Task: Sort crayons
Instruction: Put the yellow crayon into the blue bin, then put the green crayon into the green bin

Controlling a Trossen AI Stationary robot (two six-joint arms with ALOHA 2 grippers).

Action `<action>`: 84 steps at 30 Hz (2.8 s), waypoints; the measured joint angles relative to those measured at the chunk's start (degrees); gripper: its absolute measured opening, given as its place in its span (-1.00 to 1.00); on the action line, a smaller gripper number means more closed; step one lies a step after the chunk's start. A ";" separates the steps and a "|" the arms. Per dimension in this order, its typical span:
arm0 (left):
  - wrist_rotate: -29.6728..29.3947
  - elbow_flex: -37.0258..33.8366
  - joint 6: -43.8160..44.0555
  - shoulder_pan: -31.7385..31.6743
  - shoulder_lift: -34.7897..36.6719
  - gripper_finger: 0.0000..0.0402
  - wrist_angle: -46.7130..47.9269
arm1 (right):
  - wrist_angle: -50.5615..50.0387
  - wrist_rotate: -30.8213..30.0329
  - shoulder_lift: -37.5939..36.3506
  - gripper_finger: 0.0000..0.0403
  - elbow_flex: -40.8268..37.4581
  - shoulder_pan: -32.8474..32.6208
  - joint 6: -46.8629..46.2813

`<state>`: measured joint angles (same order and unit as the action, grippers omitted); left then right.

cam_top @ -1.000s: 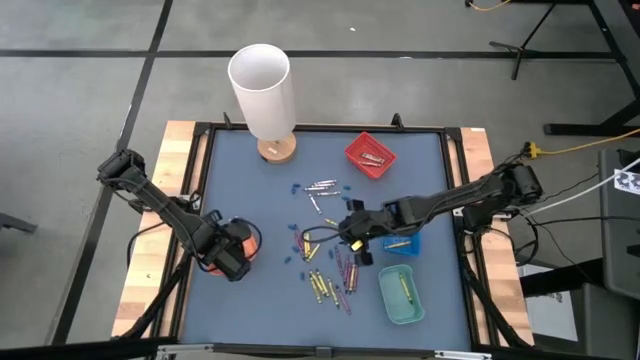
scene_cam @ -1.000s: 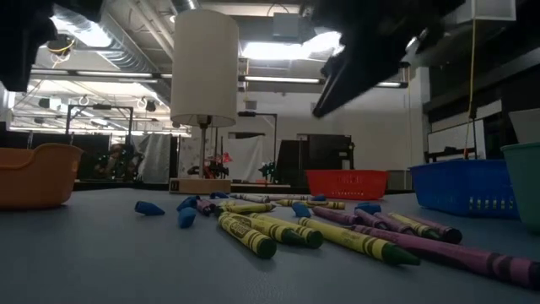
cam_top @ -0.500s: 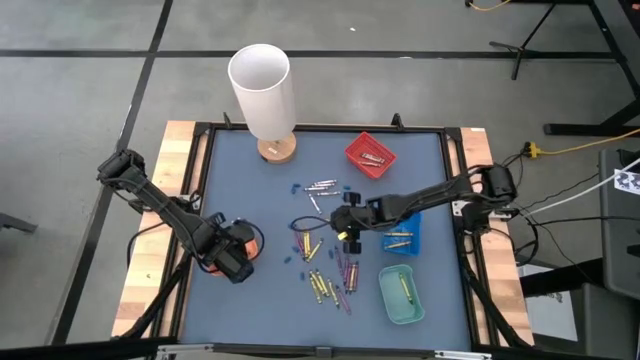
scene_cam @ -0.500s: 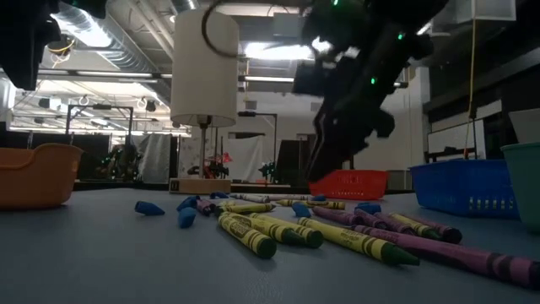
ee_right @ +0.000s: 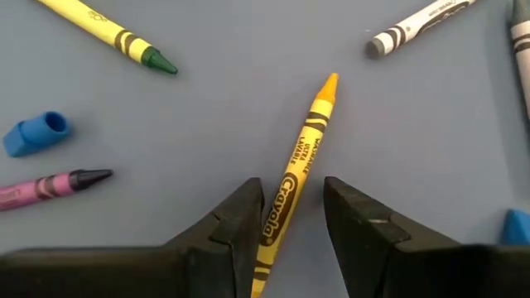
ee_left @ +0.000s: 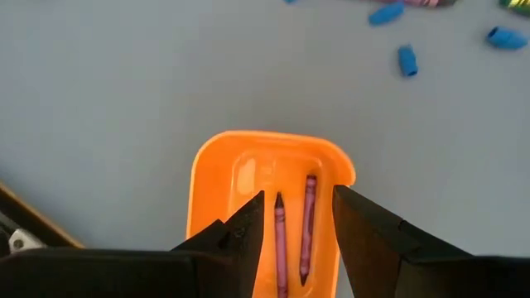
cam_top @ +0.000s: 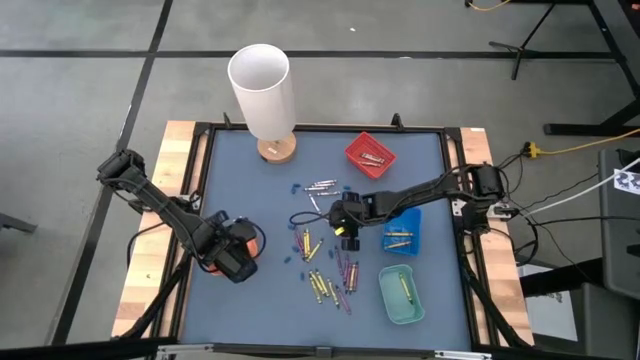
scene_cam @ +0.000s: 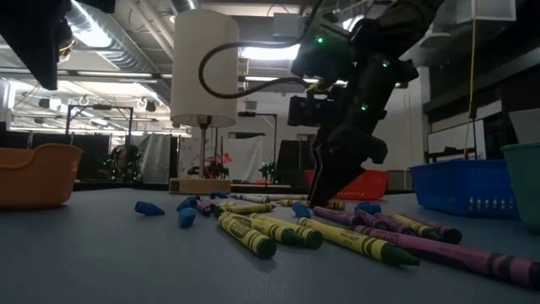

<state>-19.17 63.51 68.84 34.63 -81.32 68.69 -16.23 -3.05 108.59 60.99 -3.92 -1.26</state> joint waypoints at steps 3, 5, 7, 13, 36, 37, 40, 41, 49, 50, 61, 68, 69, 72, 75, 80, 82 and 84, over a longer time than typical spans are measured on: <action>-1.72 0.00 -0.02 0.00 0.00 -0.36 -1.84 | -0.04 0.77 0.03 -0.45 -0.01 0.02 0.02; -3.40 0.00 -0.16 0.00 0.00 -0.36 -3.32 | -0.05 0.84 0.05 -0.56 -0.02 -0.05 0.03; -5.37 0.00 -0.63 0.00 0.00 -0.36 -5.27 | -0.11 1.24 0.08 -0.70 -0.02 -0.07 0.04; -14.47 0.00 -1.94 0.00 0.00 -0.36 -12.65 | -0.24 1.27 0.12 -0.95 -0.07 -0.07 0.06; -19.19 0.00 -19.24 -8.45 -9.70 -0.36 -38.71 | -33.13 1.28 -25.77 -0.87 -0.26 -0.22 -1.84; -19.07 0.00 -20.35 -8.89 -10.38 -0.36 -40.24 | -35.20 1.26 -26.87 -0.88 -0.24 -0.24 -2.44; -18.80 0.00 -23.99 -10.35 -12.36 -0.36 -45.31 | -41.37 1.62 -28.92 -0.89 -0.25 -0.22 -4.26; -18.81 0.00 -24.99 -10.85 -12.99 -0.36 -47.03 | -43.07 2.05 -29.39 -0.89 -0.26 -0.22 -4.65; -17.70 0.00 -29.05 -13.86 -17.30 -0.36 -55.36 | -50.38 2.69 -29.96 -0.82 -0.25 -0.17 -4.83; -17.34 0.00 -29.05 -14.13 -17.81 -0.36 -55.59 | -50.39 2.69 -29.93 -0.81 -0.25 -0.18 -4.83; -14.83 0.00 -29.04 -17.05 -25.41 -0.36 -61.47 | -50.33 2.69 -29.96 -0.54 -0.24 -0.19 -4.54; -12.70 0.00 -29.00 -18.53 -28.87 -0.36 -62.14 | -49.81 2.67 -29.96 -0.35 -0.22 -0.17 -4.48; -12.69 0.00 -29.00 -18.51 -29.47 -0.36 -62.15 | -49.77 2.67 -29.96 -0.35 -0.22 -0.19 -4.48; -12.22 0.00 -28.95 -18.51 -31.07 -0.36 -62.23 | -49.70 2.67 -29.96 -0.36 -0.22 -0.17 -4.47; -9.82 0.00 -28.89 -18.51 -32.21 -0.36 -62.23 | -49.67 2.67 -29.96 -0.37 -0.22 -0.19 -4.44; -7.84 0.04 -28.74 -18.49 -33.39 -0.37 -62.28 | -49.56 2.67 -29.96 -0.37 -0.20 -0.17 -4.44; -7.57 0.04 -28.74 -18.49 -33.40 -0.37 -62.24 | -49.44 2.67 -29.96 -0.37 -0.20 -0.20 -4.42; -7.29 0.07 -28.74 -18.49 -33.40 -0.37 -62.19 | -49.40 2.67 -29.96 -0.37 -0.20 -0.19 -4.42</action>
<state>-26.46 63.57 40.10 16.14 -114.72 6.50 -65.63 -0.38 78.63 60.80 -4.12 -5.67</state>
